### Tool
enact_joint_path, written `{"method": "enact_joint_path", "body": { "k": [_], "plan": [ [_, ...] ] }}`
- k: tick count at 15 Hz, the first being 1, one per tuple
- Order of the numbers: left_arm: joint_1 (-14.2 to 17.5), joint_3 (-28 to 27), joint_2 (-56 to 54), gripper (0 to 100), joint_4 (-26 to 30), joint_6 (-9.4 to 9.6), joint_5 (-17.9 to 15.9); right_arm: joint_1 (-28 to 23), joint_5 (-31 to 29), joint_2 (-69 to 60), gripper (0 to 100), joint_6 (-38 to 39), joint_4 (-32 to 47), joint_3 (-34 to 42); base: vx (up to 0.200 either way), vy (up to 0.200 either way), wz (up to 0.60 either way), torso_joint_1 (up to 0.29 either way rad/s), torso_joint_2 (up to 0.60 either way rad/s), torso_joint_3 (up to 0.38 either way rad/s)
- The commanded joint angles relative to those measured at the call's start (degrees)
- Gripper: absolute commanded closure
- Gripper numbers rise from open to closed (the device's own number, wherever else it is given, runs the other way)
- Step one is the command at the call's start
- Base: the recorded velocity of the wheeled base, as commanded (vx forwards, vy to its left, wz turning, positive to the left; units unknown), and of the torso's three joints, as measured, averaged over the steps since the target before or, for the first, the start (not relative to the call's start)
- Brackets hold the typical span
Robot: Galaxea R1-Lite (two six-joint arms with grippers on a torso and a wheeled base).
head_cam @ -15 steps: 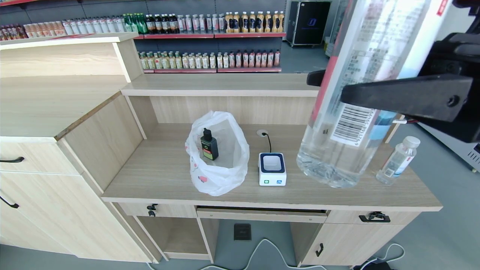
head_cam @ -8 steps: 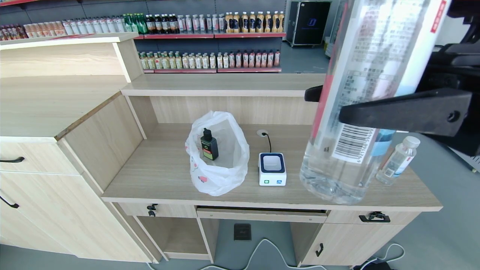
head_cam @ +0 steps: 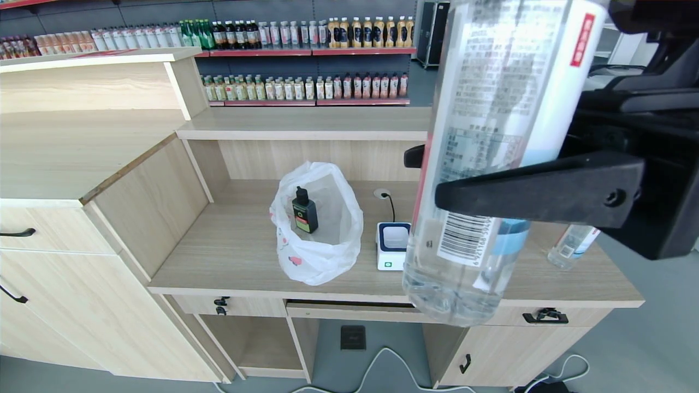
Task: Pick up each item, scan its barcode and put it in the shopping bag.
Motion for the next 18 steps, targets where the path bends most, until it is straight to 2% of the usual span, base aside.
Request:
{"method": "enact_joint_path", "body": {
  "k": [1, 9, 13, 18],
  "plan": [
    [0.01, 0.0, 0.02, 0, 0.0, -0.01, 0.02, 0.57, -0.06, 0.26, 100, 0.23, 0.47, 0.75, 0.0, 0.0, 0.0, 0.0, 0.0, 0.0],
    [0.01, 0.0, 0.02, 0, 0.0, -0.01, 0.02, 0.48, -0.06, -2.2, 100, -0.21, 1.18, 2.6, 0.0, 0.0, 0.0, 0.0, 0.0, 0.0],
    [0.01, 0.0, 0.02, 0, 0.0, -0.01, 0.02, 0.39, -0.06, -4.84, 100, -0.21, 1.18, 5.85, 0.0, 0.0, 0.0, 0.0, 0.0, 0.0],
    [0.01, 0.0, 0.02, 0, 0.0, -0.01, 0.02, -2.6, -0.06, -6.68, 100, -0.3, 0.82, 6.47, 0.0, 0.0, 0.0, 0.0, 0.0, 0.0]
  ]
}}
